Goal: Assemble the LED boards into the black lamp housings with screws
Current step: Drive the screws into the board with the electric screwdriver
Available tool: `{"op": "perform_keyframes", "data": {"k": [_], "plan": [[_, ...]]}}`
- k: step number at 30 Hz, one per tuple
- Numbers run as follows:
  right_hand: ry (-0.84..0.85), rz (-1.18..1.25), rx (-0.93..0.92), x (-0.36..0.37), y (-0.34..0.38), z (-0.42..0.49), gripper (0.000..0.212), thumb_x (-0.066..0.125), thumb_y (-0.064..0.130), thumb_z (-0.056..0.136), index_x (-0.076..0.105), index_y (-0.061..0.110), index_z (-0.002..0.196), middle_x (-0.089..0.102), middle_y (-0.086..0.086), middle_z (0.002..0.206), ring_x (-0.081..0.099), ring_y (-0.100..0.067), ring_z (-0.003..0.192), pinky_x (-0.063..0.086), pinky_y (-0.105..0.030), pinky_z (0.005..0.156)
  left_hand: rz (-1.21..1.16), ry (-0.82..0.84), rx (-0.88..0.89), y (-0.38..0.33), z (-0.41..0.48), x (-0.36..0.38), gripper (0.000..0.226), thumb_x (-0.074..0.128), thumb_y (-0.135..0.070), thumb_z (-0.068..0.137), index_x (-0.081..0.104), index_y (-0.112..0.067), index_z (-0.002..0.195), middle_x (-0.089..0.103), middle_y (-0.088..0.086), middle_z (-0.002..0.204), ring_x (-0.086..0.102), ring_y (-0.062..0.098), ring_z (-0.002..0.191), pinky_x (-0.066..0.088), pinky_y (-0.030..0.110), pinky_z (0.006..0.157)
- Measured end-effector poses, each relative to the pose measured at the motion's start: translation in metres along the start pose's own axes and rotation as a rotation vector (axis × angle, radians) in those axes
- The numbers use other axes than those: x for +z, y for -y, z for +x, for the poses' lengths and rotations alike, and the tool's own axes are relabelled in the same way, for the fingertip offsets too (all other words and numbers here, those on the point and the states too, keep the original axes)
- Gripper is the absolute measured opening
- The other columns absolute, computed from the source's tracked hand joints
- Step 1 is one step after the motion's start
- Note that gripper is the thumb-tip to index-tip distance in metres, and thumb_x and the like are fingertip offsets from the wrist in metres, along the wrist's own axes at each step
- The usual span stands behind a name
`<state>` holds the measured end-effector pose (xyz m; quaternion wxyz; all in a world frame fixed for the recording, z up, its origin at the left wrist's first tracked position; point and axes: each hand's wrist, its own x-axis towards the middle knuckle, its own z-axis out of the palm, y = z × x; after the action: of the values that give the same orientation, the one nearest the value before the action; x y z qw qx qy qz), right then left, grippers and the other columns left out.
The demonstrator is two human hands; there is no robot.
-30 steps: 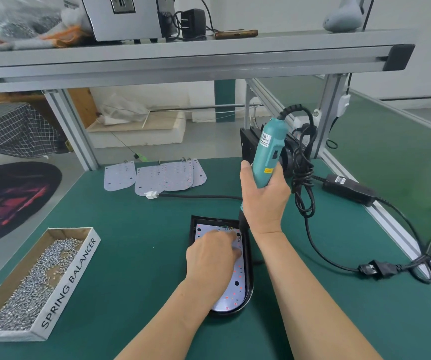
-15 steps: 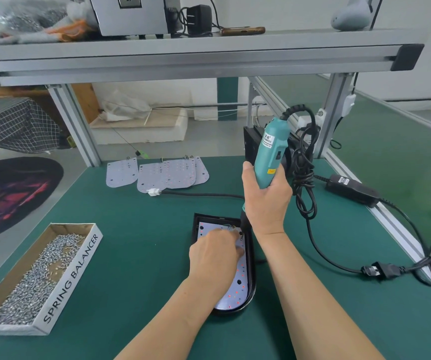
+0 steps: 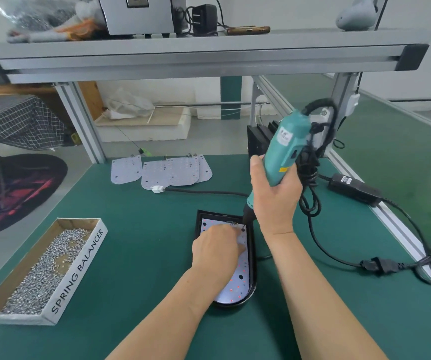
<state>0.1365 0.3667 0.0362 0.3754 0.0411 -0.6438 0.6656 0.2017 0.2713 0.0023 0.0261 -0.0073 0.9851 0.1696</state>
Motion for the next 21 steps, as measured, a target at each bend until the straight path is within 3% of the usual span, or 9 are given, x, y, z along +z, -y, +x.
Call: {"op": "perform_keyframes", "data": {"k": [3,4,5,6,7,8,12,17,21], "plan": [[-0.064,0.077,0.008,-0.006,0.015,0.004,0.016,0.072,0.038,0.085,0.062,0.025,0.086,0.062,0.009,0.069,0.060,-0.024,0.060,0.053,-0.035,0.060,-0.125,0.073,0.006,0.002,-0.002,-0.008,0.011,0.055,-0.019,0.095,0.064,-0.013,0.097,0.054,0.003,0.079,0.054,0.034,0.082,0.047,0.036,0.070],[-0.093,0.093,0.031,-0.008,0.018,0.003,0.016,0.072,0.038,0.084,0.063,0.026,0.088,0.063,0.010,0.070,0.061,-0.027,0.062,0.054,-0.035,0.062,-0.220,0.086,-0.003,0.005,-0.003,-0.011,0.011,0.052,-0.013,0.095,0.062,-0.009,0.095,0.057,0.013,0.079,0.052,0.040,0.080,0.047,0.036,0.069],[-0.124,0.121,0.058,-0.010,0.021,0.000,0.015,0.074,0.037,0.083,0.064,0.027,0.088,0.065,0.011,0.072,0.062,-0.030,0.065,0.054,-0.035,0.065,-0.336,0.093,-0.035,0.009,-0.004,-0.014,0.017,0.048,-0.009,0.094,0.063,-0.005,0.101,0.059,0.016,0.084,0.055,0.040,0.080,0.047,0.031,0.063],[-0.154,0.158,0.090,-0.013,0.023,-0.003,0.015,0.075,0.036,0.081,0.064,0.028,0.088,0.066,0.011,0.074,0.062,-0.030,0.066,0.055,-0.035,0.068,-0.480,0.109,-0.097,0.013,-0.005,-0.018,0.026,0.046,-0.005,0.094,0.065,-0.005,0.113,0.044,0.010,0.119,0.057,0.036,0.075,0.044,0.026,0.058],[-0.181,0.195,0.119,-0.015,0.024,-0.005,0.015,0.075,0.034,0.079,0.065,0.027,0.087,0.067,0.011,0.075,0.063,-0.028,0.067,0.055,-0.035,0.069,-0.654,0.134,-0.173,0.017,-0.006,-0.021,0.034,0.045,-0.001,0.095,0.064,-0.007,0.122,0.043,-0.008,0.077,0.057,0.028,0.067,0.043,0.024,0.060],[-0.203,0.220,0.142,-0.018,0.025,-0.008,0.015,0.076,0.031,0.079,0.064,0.025,0.086,0.067,0.011,0.075,0.063,-0.024,0.067,0.054,-0.033,0.069,-0.839,0.166,-0.241,0.020,-0.008,-0.025,0.036,0.043,0.004,0.096,0.063,-0.006,0.125,0.062,0.011,0.080,0.054,0.023,0.063,0.044,0.025,0.066],[-0.308,0.295,0.204,-0.022,0.034,-0.019,0.012,0.074,0.019,0.081,0.062,0.019,0.082,0.066,-0.006,0.076,0.063,-0.015,0.062,0.051,-0.022,0.064,-1.236,0.203,-0.278,0.023,-0.020,-0.033,0.034,0.033,0.019,0.096,0.063,0.003,0.098,0.059,0.014,0.079,0.058,0.017,0.061,0.054,0.018,0.057],[-0.408,0.350,0.250,-0.025,0.051,-0.025,0.012,0.071,0.015,0.083,0.060,0.019,0.081,0.063,-0.015,0.076,0.061,-0.012,0.058,0.051,-0.021,0.061,-1.465,0.198,-0.276,0.030,-0.026,-0.030,0.018,0.049,0.011,0.099,0.065,0.007,0.092,0.072,0.012,0.073,0.074,0.018,0.066,0.059,0.019,0.065],[-0.418,0.368,0.261,-0.030,0.060,-0.031,0.012,0.070,0.017,0.084,0.059,0.020,0.082,0.063,-0.001,0.064,0.059,-0.013,0.060,0.051,-0.022,0.063,-1.590,0.208,-0.364,0.032,-0.029,-0.030,0.017,0.066,-0.006,0.095,0.070,0.002,0.080,0.066,0.008,0.067,0.066,0.012,0.053,0.052,0.013,0.050]]}}
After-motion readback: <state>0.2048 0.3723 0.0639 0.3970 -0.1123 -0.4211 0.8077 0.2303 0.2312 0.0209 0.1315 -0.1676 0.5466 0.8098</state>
